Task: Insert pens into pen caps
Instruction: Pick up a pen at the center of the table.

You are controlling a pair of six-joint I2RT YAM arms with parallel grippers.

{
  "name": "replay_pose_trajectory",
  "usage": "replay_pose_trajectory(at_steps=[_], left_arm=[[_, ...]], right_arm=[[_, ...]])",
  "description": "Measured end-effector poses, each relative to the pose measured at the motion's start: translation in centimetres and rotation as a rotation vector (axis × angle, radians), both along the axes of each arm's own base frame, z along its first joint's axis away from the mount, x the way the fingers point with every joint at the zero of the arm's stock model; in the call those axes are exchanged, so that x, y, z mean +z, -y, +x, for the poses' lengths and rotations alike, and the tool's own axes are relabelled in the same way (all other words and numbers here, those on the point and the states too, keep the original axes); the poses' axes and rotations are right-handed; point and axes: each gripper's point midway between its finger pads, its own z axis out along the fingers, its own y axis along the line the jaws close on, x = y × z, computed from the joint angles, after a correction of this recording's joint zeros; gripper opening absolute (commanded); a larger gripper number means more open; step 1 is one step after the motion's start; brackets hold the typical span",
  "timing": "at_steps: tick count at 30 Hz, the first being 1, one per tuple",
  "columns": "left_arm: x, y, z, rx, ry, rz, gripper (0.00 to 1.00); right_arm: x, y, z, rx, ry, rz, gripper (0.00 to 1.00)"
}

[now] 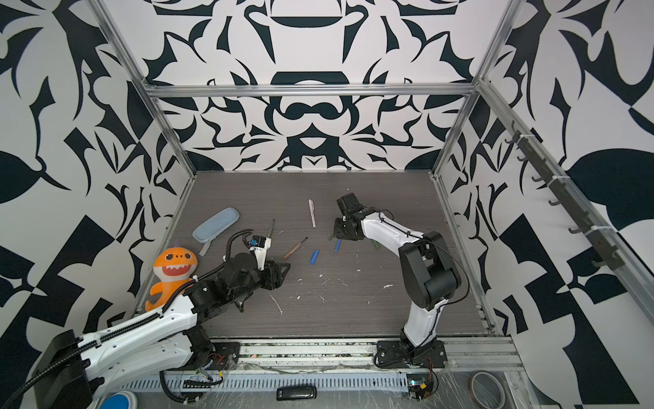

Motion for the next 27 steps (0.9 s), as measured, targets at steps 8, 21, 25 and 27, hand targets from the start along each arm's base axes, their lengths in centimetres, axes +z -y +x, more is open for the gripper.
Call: replay_pose_trajectory(at_steps=[8, 21, 25, 27], left_arm=[[-0.1, 0.2, 0.1, 0.007, 0.001, -0.03, 0.69], [-0.3, 0.3, 0.1, 0.005, -0.002, -0.027, 0.7], [-0.5, 0.4, 0.2, 0.002, -0.003, -0.02, 0.7], [-0.6, 0.4, 0.2, 0.0, -0.002, -0.017, 0.7]], right_arm=[[-1.1, -0.9, 1.1, 0.005, -0.034, -0.032, 0.34], [-4.5, -0.2, 1.6, -0.037, -0.128, -0.125, 0.27], [-4.9, -0.3, 1.6, -0.038, -0.136, -0.127, 0.23], [-5.1, -0.5, 1.8, -0.037, -0.138, -0.125, 0.22]])
